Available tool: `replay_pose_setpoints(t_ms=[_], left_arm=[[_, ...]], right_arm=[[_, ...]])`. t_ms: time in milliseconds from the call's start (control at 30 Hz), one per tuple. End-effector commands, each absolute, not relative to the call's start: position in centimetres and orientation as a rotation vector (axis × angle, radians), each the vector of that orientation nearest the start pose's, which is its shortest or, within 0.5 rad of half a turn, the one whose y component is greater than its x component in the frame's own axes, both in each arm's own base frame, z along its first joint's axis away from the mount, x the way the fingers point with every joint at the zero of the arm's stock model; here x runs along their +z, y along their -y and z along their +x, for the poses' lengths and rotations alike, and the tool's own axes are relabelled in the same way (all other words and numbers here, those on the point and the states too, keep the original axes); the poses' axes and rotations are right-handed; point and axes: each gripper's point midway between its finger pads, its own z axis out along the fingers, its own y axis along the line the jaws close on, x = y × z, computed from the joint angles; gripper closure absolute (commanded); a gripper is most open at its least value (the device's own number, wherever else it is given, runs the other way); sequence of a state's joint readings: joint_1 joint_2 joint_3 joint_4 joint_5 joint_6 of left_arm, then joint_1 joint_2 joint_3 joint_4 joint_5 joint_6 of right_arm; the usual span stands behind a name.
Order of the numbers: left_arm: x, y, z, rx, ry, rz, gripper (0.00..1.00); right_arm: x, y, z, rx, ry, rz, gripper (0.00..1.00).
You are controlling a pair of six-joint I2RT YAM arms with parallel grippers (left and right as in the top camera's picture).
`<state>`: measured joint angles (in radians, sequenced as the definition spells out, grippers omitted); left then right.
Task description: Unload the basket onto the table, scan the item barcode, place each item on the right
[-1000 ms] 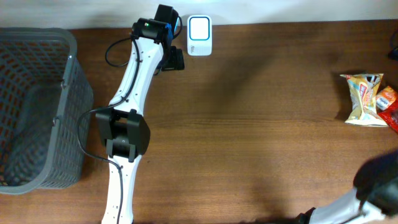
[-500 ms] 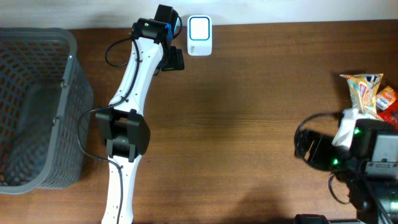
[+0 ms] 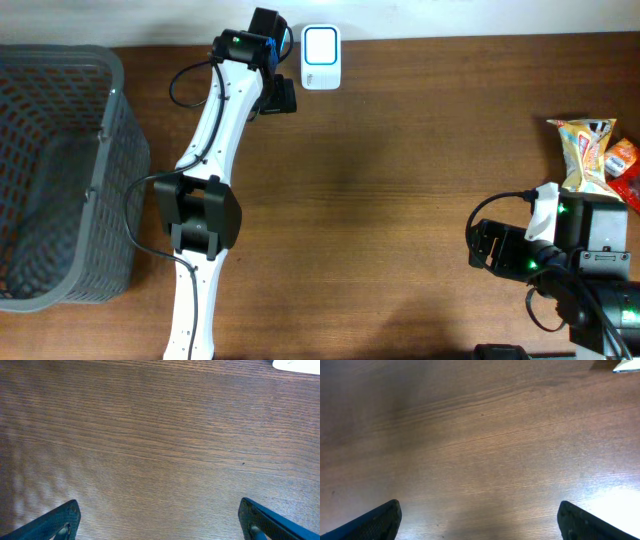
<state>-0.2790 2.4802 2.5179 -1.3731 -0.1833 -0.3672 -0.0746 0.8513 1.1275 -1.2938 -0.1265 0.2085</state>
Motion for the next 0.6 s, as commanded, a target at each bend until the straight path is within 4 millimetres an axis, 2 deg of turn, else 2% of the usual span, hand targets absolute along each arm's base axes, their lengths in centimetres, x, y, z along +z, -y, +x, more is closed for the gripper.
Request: replay_pose_setpoints(t_ms=[0, 133, 267, 400, 500, 567], left_arm=[[10.0, 11.5, 51.5, 0.146, -2.872, -0.154, 0.01], [10.0, 11.5, 51.5, 0.146, -2.872, -0.154, 0.01], [10.0, 11.5, 51.5, 0.146, -2.872, -0.154, 0.01], [10.0, 11.5, 51.5, 0.146, -2.872, -0.154, 0.01], [10.0, 11.5, 51.5, 0.146, -2.872, -0.154, 0.01], [10.0, 11.5, 51.5, 0.145, -2.872, -0.154, 0.01]], right_arm=[[22.9, -1.4, 19.9, 0.239, -2.555, 0.247, 0.01], [22.5, -2.9, 20.8, 0.259, -2.526, 0.112, 0.01], [23.6, -3.4, 21.4, 0.262, -2.459, 0.046, 0.01], [25.3, -3.6, 20.3, 0.26, -2.369, -0.017, 0.01], [27.0, -3.6, 18.7, 0.245, -2.267, -0.063, 0.01], [26.8, -3.6, 17.7, 0.242, -2.228, -0.072, 0.01]])
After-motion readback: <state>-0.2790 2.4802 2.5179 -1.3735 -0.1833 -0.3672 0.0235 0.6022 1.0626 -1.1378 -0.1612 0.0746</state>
